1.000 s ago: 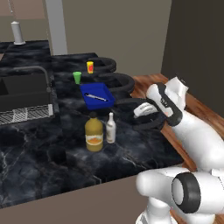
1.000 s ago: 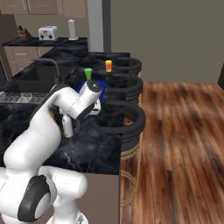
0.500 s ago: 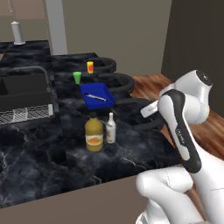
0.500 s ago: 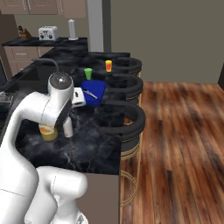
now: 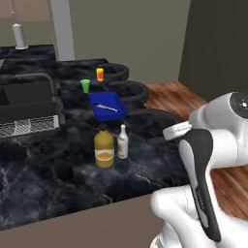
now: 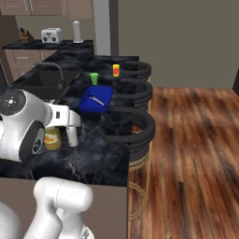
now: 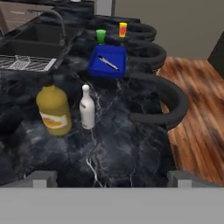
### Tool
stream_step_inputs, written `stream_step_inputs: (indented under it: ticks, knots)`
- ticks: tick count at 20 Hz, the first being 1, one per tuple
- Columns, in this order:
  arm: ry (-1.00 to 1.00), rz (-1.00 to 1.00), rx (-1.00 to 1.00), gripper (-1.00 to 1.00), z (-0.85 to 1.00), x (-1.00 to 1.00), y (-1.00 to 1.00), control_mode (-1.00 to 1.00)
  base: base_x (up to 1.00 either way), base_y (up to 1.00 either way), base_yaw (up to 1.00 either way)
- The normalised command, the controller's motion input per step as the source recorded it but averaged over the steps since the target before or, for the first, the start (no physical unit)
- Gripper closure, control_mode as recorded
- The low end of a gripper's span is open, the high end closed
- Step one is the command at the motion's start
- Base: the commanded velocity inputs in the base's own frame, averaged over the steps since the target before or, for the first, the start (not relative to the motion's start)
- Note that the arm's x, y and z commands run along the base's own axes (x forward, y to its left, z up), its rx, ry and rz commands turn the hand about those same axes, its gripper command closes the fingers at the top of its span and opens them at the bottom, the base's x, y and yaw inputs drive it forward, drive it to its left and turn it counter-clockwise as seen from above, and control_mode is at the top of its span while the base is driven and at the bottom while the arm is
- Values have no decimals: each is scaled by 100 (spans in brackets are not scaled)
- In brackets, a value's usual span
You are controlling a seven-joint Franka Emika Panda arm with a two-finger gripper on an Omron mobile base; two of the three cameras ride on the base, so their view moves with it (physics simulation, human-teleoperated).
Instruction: Place the drinks on the dining counter in a tight cluster.
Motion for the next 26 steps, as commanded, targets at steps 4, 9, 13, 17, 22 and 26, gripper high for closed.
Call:
stream_step_inputs:
  ticks: [4,9,13,17,22,26]
  knots:
    - [10,-41,-2,-100,33,-30,0,-100,0,0,0]
    - [-5,-9,15,-100,31,-76,0,-100,0,0,0]
    - [0,12,8,-100,0,-27,0,-100,0,0,0]
    - [0,0,0,-100,0,0,0,-100,0,0,0]
    - [0,0,0,-100,0,-8,0,100,-39,9,1]
    - [0,0,0,-100,0,0,0,100,-100,72,23]
